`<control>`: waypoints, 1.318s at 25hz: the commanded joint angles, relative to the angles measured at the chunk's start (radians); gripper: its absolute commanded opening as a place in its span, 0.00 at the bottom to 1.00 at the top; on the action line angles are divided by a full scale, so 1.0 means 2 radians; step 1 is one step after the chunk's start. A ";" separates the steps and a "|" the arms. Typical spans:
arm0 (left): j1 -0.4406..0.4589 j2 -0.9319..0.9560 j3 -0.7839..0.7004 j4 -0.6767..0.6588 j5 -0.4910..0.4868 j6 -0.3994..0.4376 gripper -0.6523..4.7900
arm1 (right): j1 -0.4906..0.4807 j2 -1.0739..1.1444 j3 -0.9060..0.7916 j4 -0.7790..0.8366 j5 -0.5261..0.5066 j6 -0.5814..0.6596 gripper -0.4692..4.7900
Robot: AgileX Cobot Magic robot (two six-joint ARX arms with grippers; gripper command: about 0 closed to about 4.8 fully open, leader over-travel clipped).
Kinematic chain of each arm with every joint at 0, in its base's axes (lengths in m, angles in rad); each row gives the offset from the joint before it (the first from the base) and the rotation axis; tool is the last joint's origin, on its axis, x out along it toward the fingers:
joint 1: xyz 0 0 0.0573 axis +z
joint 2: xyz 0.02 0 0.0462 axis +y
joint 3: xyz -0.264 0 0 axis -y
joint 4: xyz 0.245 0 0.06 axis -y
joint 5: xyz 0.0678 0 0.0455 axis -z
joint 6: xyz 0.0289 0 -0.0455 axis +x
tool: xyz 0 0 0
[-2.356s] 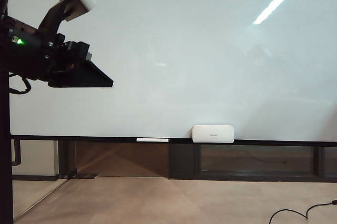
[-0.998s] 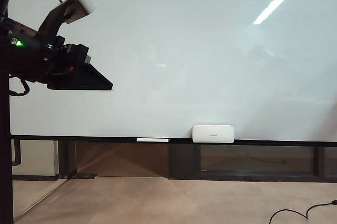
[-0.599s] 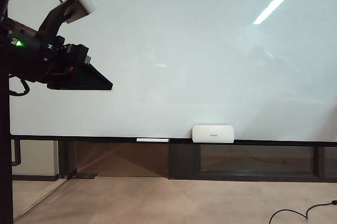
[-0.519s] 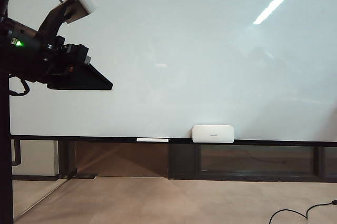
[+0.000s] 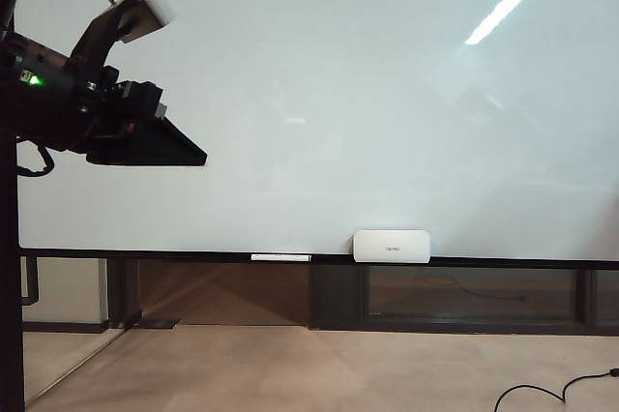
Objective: Reach to the right to find the marker pen, pick it up, and write the number 12 on the whiteboard.
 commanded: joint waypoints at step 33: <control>0.000 -0.002 0.002 0.005 -0.001 0.000 0.11 | 0.005 0.013 0.024 0.010 0.023 -0.002 0.52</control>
